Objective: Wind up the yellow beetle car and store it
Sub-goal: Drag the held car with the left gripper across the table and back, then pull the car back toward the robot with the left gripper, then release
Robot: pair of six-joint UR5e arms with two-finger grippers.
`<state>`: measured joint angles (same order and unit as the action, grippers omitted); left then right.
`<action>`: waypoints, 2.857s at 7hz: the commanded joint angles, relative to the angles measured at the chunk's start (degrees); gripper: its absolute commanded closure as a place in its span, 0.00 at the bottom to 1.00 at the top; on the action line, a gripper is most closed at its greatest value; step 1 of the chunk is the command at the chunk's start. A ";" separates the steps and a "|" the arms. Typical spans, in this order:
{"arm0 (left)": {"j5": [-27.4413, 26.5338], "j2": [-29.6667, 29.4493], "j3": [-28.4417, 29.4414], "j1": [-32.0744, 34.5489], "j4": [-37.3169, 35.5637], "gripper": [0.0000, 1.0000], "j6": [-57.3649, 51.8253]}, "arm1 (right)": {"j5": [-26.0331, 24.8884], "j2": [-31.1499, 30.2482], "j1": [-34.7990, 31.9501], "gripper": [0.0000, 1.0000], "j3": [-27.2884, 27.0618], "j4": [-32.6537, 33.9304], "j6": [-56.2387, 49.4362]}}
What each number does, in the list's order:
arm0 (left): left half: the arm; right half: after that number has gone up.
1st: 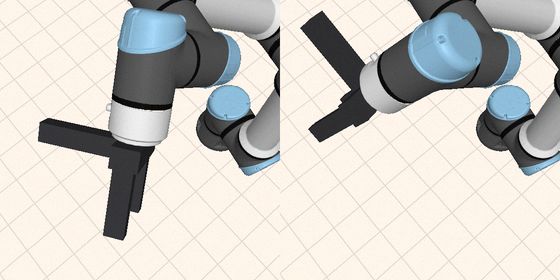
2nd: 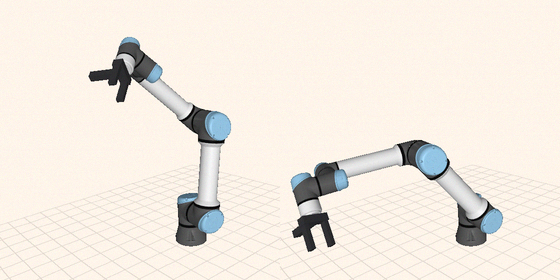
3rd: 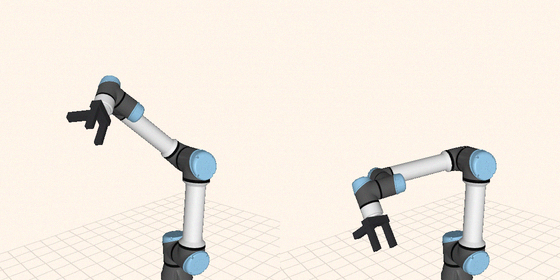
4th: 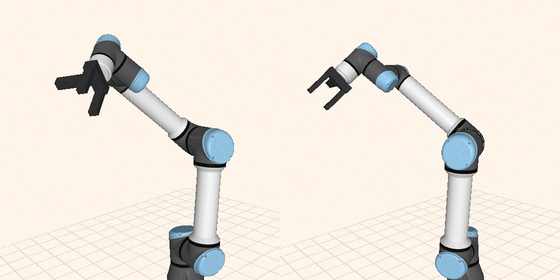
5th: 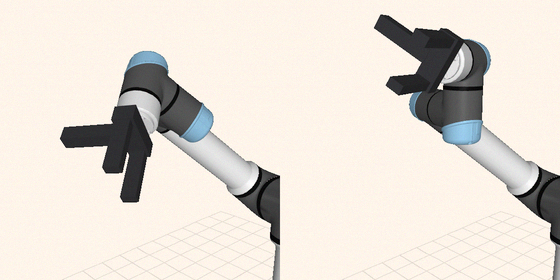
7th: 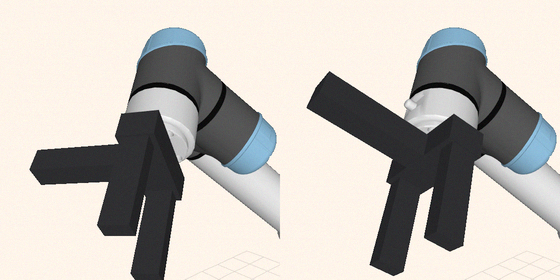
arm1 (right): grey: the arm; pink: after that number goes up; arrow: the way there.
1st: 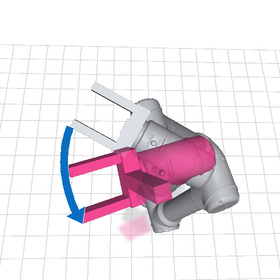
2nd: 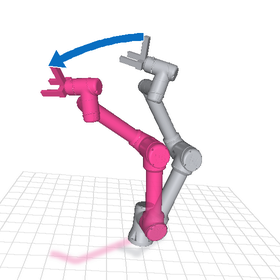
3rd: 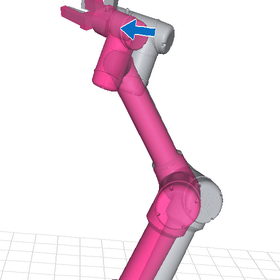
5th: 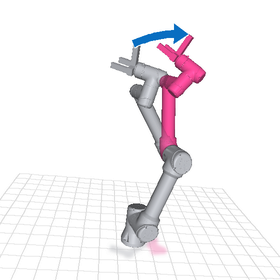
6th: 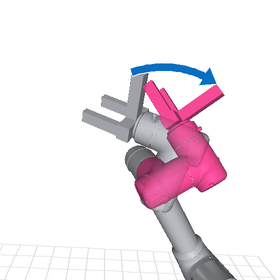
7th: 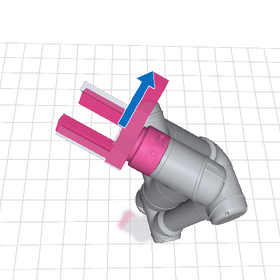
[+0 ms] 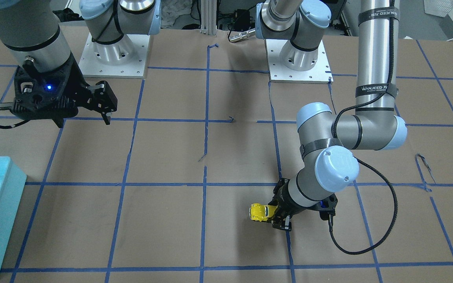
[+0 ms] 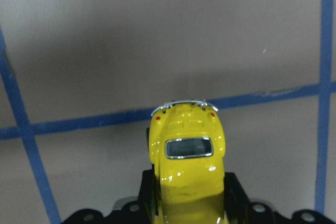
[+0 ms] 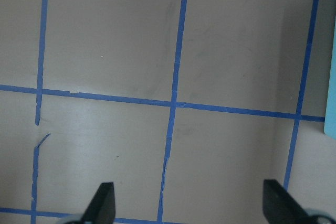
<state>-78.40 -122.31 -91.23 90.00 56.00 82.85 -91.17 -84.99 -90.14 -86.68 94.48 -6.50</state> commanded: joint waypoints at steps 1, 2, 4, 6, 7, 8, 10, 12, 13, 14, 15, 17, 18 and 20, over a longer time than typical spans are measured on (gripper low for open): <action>-0.17 -1.26 0.18 -0.79 0.34 1.00 -0.67 | -0.06 0.00 -0.04 0.00 -0.07 0.00 0.00; -1.48 -1.70 0.18 -1.57 0.25 1.00 -0.84 | -0.06 0.00 -0.13 0.00 -0.07 0.00 0.00; -1.67 -1.71 0.26 -2.98 0.16 1.00 -1.11 | 0.11 0.43 -0.13 0.00 -0.15 0.00 0.00; -3.59 -1.62 0.09 -5.18 0.08 1.00 -2.33 | 0.11 0.35 -0.04 0.00 -0.07 0.00 0.00; -3.77 -1.62 0.00 -5.36 -0.01 1.00 -3.65 | 0.03 0.18 -0.13 0.00 -0.07 0.00 0.00; -4.38 -1.71 0.09 -5.62 -0.10 1.00 -4.79 | 0.11 0.26 -0.13 0.00 -0.15 0.00 0.00; -6.85 -1.71 0.00 -5.80 -0.19 1.00 -7.33 | 0.20 0.53 -0.13 0.00 -0.16 0.00 0.00; -6.94 -1.62 -0.35 -9.04 -0.27 1.00 -8.83 | 0.20 0.61 -0.13 0.00 -0.16 0.00 0.00; -8.68 -1.71 0.00 -9.75 -0.28 1.00 -11.02 | 0.20 0.62 -0.13 0.00 -0.16 0.09 0.00; -9.57 -1.71 0.09 -10.45 -0.36 1.00 -11.22 | 0.20 0.62 -0.13 0.00 -0.16 0.09 0.08; -9.92 -1.71 0.18 -10.89 -0.36 1.00 -11.30 | 0.29 0.62 -0.13 0.00 -0.07 0.09 0.09; -11.24 -1.71 0.09 -12.30 -0.45 1.00 -11.22 | 0.29 0.62 -0.13 0.00 -0.16 0.00 0.09; -11.25 -1.71 -0.09 -12.91 -0.54 1.00 -11.30 | 0.46 0.62 -0.13 0.00 -0.16 0.00 0.17; -11.16 -1.71 0.00 -14.67 -0.54 1.00 -12.26 | 0.46 0.70 -0.13 0.00 -0.16 0.00 0.17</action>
<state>-89.57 -124.01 -91.30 76.37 55.47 71.29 -90.69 -84.32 -90.26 -86.83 94.48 -6.38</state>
